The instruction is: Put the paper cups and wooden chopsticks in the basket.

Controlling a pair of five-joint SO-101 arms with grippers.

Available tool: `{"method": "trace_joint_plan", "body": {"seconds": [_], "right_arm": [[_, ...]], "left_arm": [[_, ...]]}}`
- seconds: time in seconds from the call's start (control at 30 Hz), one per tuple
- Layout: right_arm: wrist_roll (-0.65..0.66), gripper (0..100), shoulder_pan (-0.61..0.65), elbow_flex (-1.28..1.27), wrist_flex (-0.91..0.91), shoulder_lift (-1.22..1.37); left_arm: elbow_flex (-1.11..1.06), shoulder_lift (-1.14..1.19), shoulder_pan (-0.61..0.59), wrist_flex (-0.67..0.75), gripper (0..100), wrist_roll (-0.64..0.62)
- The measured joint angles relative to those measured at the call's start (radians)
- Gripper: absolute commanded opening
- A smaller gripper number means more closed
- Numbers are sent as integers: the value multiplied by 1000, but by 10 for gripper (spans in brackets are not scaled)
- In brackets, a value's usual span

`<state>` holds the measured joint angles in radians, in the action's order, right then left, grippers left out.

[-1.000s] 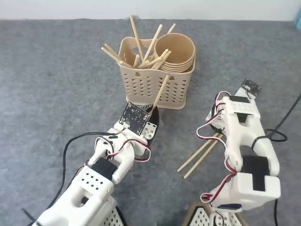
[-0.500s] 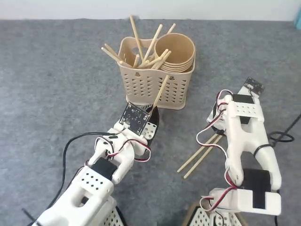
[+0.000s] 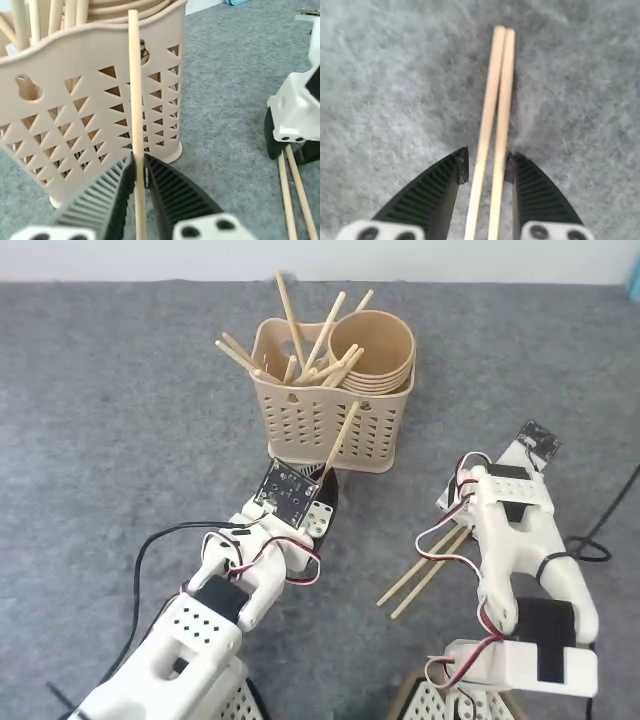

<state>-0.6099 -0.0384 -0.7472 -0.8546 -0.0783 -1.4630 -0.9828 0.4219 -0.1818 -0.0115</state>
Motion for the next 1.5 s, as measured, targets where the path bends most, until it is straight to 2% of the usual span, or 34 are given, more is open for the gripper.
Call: {"method": "trace_joint_plan", "body": {"seconds": [0.33,0.47,0.57,0.8,1.2,1.37,1.5], "right_arm": [[-2,49,-3,20,40,64],[-2,46,-21,117,-41,146],[-2,3,-23,163,-83,183],[-2,8,-25,172,-160,150],[-2,8,-23,172,-319,-331],[14,8,-25,181,-293,-552],[112,8,-25,249,-186,-704]], "left_arm": [[0,0,0,0,12,0],[0,0,0,0,12,0],[0,0,0,0,12,0],[0,0,0,0,12,0],[0,0,0,0,12,0],[0,0,0,0,12,0],[0,0,0,0,12,0]]}}
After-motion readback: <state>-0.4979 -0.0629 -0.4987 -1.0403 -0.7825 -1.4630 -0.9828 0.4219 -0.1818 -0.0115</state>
